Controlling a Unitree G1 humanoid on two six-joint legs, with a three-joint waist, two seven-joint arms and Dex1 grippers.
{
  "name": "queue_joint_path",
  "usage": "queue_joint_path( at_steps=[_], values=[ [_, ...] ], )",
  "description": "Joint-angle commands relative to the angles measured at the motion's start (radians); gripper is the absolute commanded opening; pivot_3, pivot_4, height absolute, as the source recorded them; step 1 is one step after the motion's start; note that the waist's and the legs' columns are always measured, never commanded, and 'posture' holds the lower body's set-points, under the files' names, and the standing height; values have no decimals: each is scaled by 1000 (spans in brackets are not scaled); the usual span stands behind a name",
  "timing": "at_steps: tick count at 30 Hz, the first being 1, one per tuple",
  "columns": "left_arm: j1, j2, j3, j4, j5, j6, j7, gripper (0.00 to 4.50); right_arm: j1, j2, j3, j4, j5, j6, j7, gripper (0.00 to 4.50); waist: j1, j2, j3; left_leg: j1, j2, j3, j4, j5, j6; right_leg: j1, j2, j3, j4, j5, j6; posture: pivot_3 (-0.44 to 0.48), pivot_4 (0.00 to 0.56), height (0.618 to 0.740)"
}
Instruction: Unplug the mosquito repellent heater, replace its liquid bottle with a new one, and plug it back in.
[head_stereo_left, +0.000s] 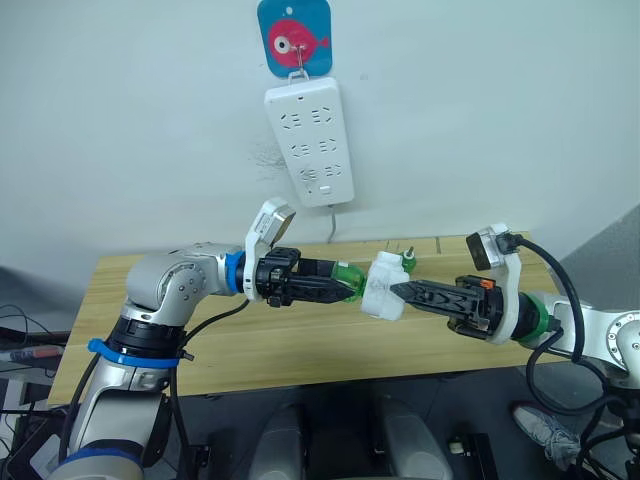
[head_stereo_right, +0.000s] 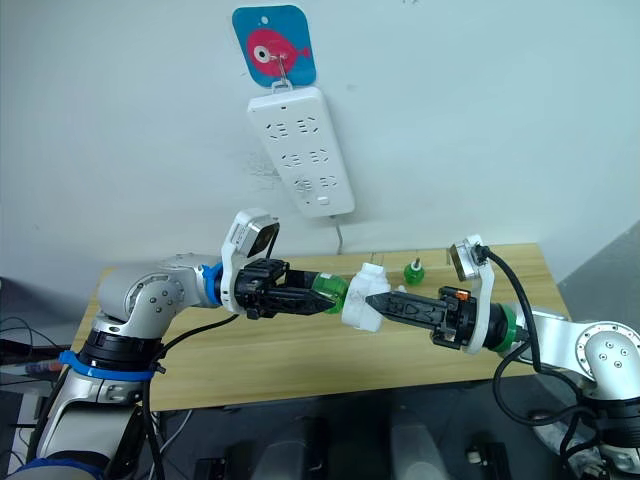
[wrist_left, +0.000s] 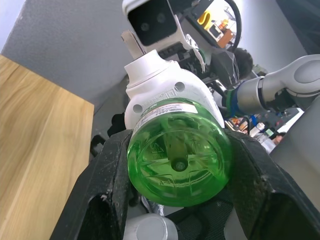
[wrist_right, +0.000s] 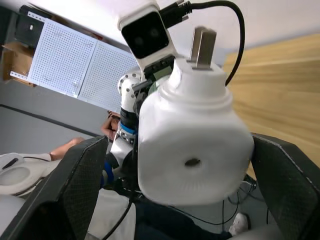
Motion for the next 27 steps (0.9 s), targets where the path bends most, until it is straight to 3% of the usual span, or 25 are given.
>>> queue_joint_path(
  at_steps=[1, 5, 8, 11, 21, 22, 24, 27],
  values=[
    [-4, -8, 11, -36, -27, 1, 1, 2317, -16, 0, 8, -31, 44, -6, -1, 4500, 0, 0, 0, 0, 0, 0, 0, 0, 0, 0, 0, 0, 0, 0, 0, -208, 198, 740],
    [-2, -16, 8, -42, -28, -2, 8, 2317, -23, -7, 24, -40, 40, -1, -4, 4500, 0, 0, 0, 0, 0, 0, 0, 0, 0, 0, 0, 0, 0, 0, 0, -207, 198, 740],
    [0, -18, 6, -45, -27, -5, 9, 2317, -28, -7, 30, -39, 40, -4, -12, 3912, 0, 0, 0, 0, 0, 0, 0, 0, 0, 0, 0, 0, 0, 0, 0, -207, 199, 740],
    [4, -16, -2, -51, -24, -14, 6, 2317, -32, -5, 31, -40, 43, -9, -19, 2953, 0, 0, 0, 0, 0, 0, 0, 0, 0, 0, 0, 0, 0, 0, 0, -207, 199, 740],
    [7, 20, -68, -45, 99, -152, -19, 2317, -20, -18, 22, -39, 44, -4, -20, 2945, 0, 0, 0, 0, 0, 0, 0, 0, 0, 0, 0, 0, 0, 0, 0, -209, 201, 740],
    [4, 27, -79, -39, 124, -188, -30, 3020, -18, -21, 21, -39, 44, -1, -19, 2945, 0, 0, 0, 0, 0, 0, 0, 0, 0, 0, 0, 0, 0, 0, 0, -209, 201, 740],
    [3, 23, -79, -30, 156, -250, -27, 3421, -14, -24, 19, -38, 44, 0, -19, 2945, 1, 0, 0, 0, 0, 0, 0, 0, 0, 0, 0, 0, 0, 0, 0, -209, 201, 740],
    [21, 37, -113, -22, 302, -486, -49, 4262, -9, -35, 16, -34, 44, 1, -21, 2945, 1, 0, 0, 0, 0, 0, 0, 0, 0, 0, 0, 0, 0, 0, 0, -209, 204, 740]
  ],
)
